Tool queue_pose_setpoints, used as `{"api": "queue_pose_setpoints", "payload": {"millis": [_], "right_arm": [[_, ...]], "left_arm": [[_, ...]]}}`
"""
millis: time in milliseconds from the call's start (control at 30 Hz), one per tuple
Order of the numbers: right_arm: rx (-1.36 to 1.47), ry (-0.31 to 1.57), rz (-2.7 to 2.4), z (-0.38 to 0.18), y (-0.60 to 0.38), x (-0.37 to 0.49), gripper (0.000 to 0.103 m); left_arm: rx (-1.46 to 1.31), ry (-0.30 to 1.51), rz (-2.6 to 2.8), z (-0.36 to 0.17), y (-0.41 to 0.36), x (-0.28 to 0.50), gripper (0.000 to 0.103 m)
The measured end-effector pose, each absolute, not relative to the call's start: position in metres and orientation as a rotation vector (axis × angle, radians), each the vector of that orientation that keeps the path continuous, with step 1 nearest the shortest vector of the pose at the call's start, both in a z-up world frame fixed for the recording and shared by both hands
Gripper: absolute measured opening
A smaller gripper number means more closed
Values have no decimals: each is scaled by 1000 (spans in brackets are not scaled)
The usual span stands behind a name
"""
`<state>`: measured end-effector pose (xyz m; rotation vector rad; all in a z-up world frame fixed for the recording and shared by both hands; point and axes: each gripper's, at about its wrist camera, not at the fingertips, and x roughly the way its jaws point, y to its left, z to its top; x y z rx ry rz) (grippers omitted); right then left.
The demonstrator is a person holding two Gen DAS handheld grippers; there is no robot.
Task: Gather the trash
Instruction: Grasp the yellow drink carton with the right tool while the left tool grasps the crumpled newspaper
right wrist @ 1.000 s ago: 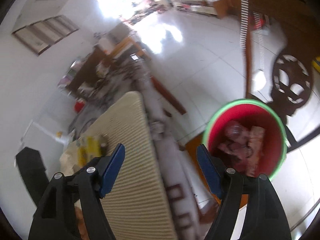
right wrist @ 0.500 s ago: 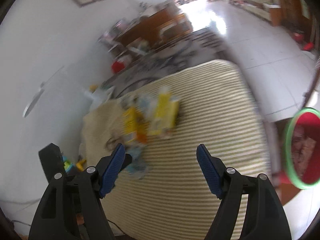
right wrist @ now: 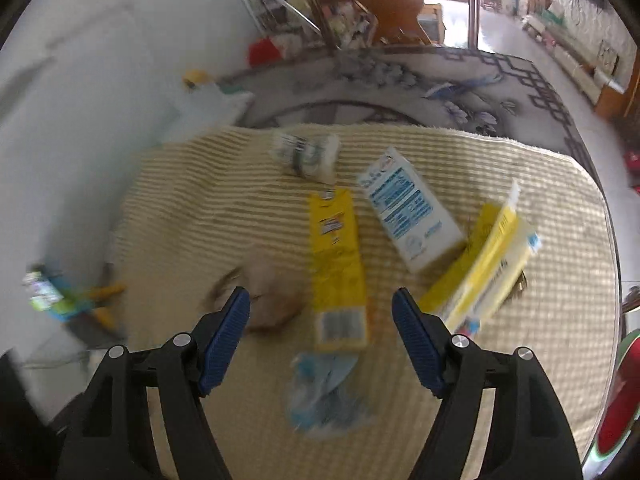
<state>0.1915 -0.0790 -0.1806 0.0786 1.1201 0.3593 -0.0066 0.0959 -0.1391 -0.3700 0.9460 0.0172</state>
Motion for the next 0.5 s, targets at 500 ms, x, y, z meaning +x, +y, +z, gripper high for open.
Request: {"api": "queue_pose_setpoints", "payload": {"millis": [500], "right_arm": [[143,1143,398,-196,-114,165,35]], "left_arm": [[-339,988,-66,-153,92,41,59]]}}
